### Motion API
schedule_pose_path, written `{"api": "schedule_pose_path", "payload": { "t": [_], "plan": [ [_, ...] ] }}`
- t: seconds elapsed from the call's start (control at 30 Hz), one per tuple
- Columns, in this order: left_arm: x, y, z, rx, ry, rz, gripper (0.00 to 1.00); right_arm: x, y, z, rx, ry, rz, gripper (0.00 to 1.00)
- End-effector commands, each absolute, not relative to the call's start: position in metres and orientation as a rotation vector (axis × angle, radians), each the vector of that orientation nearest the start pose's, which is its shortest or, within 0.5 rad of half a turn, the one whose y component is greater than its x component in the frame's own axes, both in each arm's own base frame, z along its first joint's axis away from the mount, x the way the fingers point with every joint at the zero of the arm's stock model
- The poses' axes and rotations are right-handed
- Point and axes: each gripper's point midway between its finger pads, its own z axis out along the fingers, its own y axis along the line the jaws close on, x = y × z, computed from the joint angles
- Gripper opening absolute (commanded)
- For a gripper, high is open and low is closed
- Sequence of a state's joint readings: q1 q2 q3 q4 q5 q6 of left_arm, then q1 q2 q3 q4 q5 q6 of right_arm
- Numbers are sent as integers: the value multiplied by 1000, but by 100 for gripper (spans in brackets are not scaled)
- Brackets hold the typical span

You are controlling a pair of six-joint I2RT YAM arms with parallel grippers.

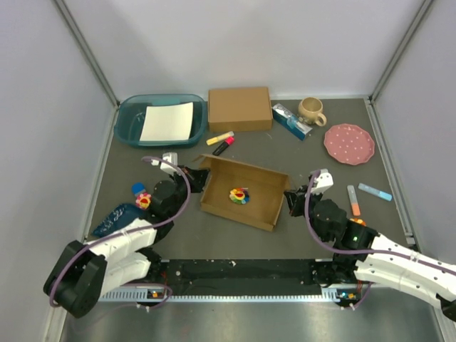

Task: Fold the paper box

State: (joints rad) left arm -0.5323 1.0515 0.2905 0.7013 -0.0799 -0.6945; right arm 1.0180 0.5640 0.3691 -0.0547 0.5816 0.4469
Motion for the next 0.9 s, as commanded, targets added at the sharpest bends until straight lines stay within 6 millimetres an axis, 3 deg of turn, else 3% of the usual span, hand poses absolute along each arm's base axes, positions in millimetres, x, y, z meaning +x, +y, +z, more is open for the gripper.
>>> {"api": "schedule_pose_path", "payload": {
  "t": [0.0,0.07,0.1,0.27,0.5,0.6,0.87],
  "plan": [
    [279,-185,128,-103,1809,-783,0,198,182,158,-158,1861,523,0],
    [277,-179,125,-113,1811,-753,1,197,179,157,-155,1867,516,1],
    [274,-175,119,-106,1821,-731,2,197,178,159,-148,1862,520,6],
    [269,-166,111,-114,1824,-696,4,194,171,158,-136,1866,510,15],
    [262,-157,92,-138,1853,-664,7,187,161,169,-115,1833,555,53],
    [262,-154,90,-133,1855,-643,8,183,157,187,-121,1790,581,62],
    [257,-150,81,-136,1894,-623,22,177,128,262,-125,1675,557,63]
  ]
}}
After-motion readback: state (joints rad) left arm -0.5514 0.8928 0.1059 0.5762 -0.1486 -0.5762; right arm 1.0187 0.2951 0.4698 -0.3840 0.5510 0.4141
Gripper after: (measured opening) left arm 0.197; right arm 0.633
